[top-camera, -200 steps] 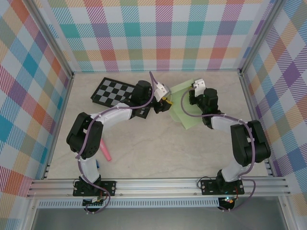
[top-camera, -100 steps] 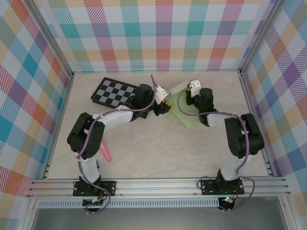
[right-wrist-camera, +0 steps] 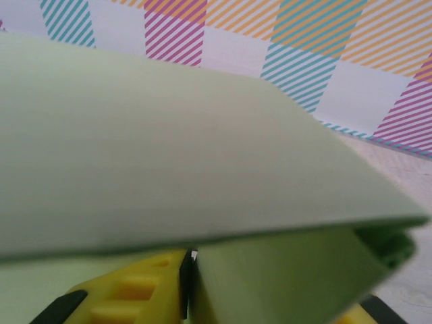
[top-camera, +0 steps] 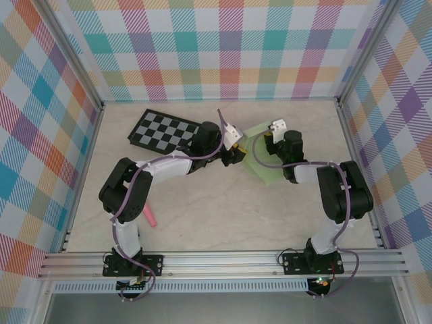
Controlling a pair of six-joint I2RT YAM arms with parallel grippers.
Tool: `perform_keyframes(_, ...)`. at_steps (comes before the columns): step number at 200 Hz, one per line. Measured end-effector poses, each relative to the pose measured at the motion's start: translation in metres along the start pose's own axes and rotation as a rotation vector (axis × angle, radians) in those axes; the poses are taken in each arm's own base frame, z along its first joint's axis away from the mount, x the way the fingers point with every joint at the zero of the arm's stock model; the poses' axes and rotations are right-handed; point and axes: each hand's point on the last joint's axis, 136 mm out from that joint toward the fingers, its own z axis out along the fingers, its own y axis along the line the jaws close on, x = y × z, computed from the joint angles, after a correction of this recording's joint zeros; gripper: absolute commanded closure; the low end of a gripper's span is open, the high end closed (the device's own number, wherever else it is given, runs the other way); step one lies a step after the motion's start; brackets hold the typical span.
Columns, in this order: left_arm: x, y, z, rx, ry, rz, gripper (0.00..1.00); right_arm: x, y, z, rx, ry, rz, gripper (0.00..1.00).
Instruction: Fold the paper box
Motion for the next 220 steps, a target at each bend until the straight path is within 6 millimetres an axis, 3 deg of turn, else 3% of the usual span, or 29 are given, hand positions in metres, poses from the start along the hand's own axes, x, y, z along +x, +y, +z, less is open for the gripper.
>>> perform_keyframes(58, 0.000, 0.000, 0.001, -0.009, 0.001, 0.030, 0.68, -0.013, -0.009, -0.021, -0.105, -0.011, -0.059, 0.56)
perform_keyframes(156, 0.001, 0.007, -0.001, -0.026, 0.004, 0.070, 0.68, -0.002, -0.014, -0.052, -0.292, 0.037, -0.053, 0.40)
perform_keyframes(220, 0.007, 0.022, -0.017, 0.022, 0.016, 0.110, 0.67, -0.014, 0.001, -0.098, -0.488, -0.024, -0.171, 0.34)
